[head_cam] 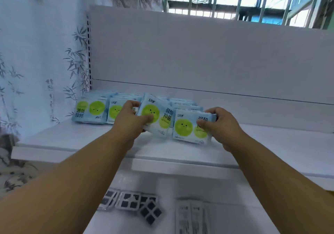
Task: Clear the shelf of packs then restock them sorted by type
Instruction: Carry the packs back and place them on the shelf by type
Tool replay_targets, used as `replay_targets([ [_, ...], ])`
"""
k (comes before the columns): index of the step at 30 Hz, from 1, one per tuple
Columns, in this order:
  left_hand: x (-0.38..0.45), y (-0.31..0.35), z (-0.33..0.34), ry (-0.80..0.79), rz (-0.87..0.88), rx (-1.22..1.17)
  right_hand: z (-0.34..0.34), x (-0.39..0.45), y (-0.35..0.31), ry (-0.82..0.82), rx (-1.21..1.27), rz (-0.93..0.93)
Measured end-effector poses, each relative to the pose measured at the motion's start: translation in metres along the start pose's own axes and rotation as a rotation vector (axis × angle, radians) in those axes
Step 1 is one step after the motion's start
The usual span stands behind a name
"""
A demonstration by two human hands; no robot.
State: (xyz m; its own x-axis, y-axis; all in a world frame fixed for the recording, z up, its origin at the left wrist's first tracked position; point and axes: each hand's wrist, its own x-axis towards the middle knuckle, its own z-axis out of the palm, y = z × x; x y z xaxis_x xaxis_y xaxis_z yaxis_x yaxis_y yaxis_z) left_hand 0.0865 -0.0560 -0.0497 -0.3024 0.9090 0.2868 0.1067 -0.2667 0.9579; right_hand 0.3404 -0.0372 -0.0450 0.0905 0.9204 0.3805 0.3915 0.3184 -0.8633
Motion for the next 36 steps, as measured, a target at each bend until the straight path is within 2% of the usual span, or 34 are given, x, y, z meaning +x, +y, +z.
replay_targets([
  [3,0.020,-0.007,0.008,0.044,0.155,0.671,0.002,0.035,0.013,-0.052,-0.237,-0.057],
  [5,0.031,-0.008,0.005,0.088,0.225,0.944,0.003,0.053,0.016,-0.083,-0.404,-0.102],
  [10,0.052,-0.015,0.012,0.056,0.085,1.035,0.012,0.078,0.015,-0.099,-0.622,-0.192],
  [15,0.058,-0.014,0.030,0.130,0.178,1.120,0.023,0.078,0.011,-0.082,-0.830,-0.336],
  [19,0.060,-0.011,0.032,0.133,0.239,1.369,0.029,0.076,0.007,-0.024,-1.069,-0.428],
  [24,0.050,-0.005,0.028,0.161,0.345,1.404,0.037,0.059,-0.004,0.001,-1.080,-0.479],
  [29,0.006,-0.001,0.010,-0.009,0.516,1.189,0.054,0.014,-0.024,0.007,-0.957,-0.507],
  [33,-0.046,0.006,-0.040,-0.023,0.519,1.027,0.089,-0.047,-0.060,-0.007,-0.840,-0.563],
  [36,-0.086,0.008,-0.101,0.030,0.465,1.006,0.123,-0.098,-0.095,-0.003,-0.707,-0.626],
])
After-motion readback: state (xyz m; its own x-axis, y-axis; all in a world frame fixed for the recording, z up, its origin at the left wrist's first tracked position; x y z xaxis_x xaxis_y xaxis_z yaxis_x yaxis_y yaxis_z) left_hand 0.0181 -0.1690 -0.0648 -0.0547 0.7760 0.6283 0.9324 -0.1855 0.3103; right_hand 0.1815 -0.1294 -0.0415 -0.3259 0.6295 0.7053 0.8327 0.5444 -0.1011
